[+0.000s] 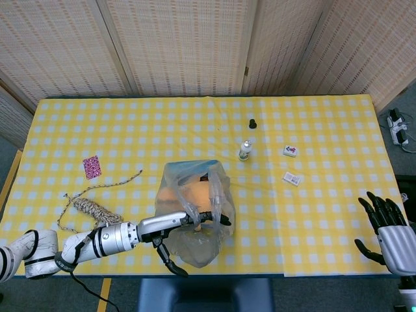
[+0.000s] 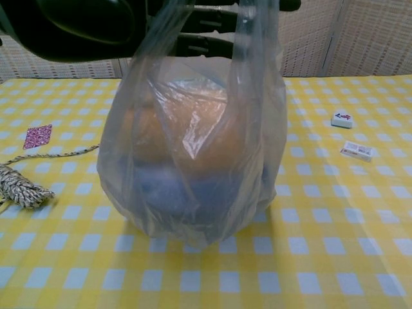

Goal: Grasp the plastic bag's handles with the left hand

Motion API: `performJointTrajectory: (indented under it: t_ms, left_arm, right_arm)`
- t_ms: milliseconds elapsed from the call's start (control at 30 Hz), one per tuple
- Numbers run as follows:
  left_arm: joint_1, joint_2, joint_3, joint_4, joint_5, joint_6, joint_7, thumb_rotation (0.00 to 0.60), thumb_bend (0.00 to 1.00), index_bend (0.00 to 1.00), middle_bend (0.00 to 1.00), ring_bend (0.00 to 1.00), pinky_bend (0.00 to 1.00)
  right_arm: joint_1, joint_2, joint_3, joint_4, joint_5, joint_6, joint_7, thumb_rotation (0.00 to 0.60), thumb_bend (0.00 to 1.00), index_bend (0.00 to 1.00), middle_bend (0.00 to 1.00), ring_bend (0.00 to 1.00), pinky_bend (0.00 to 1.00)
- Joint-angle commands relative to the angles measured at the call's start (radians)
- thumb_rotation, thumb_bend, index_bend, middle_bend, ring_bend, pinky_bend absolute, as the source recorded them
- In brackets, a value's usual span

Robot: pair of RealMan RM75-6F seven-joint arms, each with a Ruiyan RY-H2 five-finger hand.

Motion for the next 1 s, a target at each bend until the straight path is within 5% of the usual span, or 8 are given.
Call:
performJointTrajectory:
  t_ms: [33, 333, 700, 1000]
  left_arm:
    - [-0.01, -0.002, 0.002, 0.011, -0.003, 0.017, -0.045, 0.6, 0.04, 0.08, 0.13, 0.02, 0.04]
    - [-0.019, -0.022, 0.008, 0.049, -0.012, 0.06, -0.151, 0.6, 0.04, 0.07, 0.1, 0.0, 0.05]
    - [0.002, -0.086, -0.028, 0.045, -0.106, 0.051, -0.087, 0.6, 0.04, 0.08, 0.09, 0.0, 0.08]
    - [0.016, -0.11, -0.049, 0.041, -0.133, 0.073, -0.161, 0.6, 0.04, 0.08, 0.07, 0.0, 0.16]
  right_arm:
    - [-0.001, 0.001, 0.0, 0.0, -0.002, 0.003, 0.002, 0.6, 0.3, 0.0, 0.0, 0.0, 0.0]
    - [0.001, 0.001, -0.002, 0.001, -0.001, -0.005, 0.001, 0.6, 0.3, 0.0, 0.0, 0.0, 0.0]
    - [0.005, 0.003, -0.005, 0.001, -0.002, -0.015, 0.006, 0.6, 0.3, 0.0, 0.0, 0.0, 0.0]
    - [0.003, 0.005, -0.005, 0.002, -0.005, -0.009, 0.011, 0.6, 0.3, 0.0, 0.0, 0.0, 0.0]
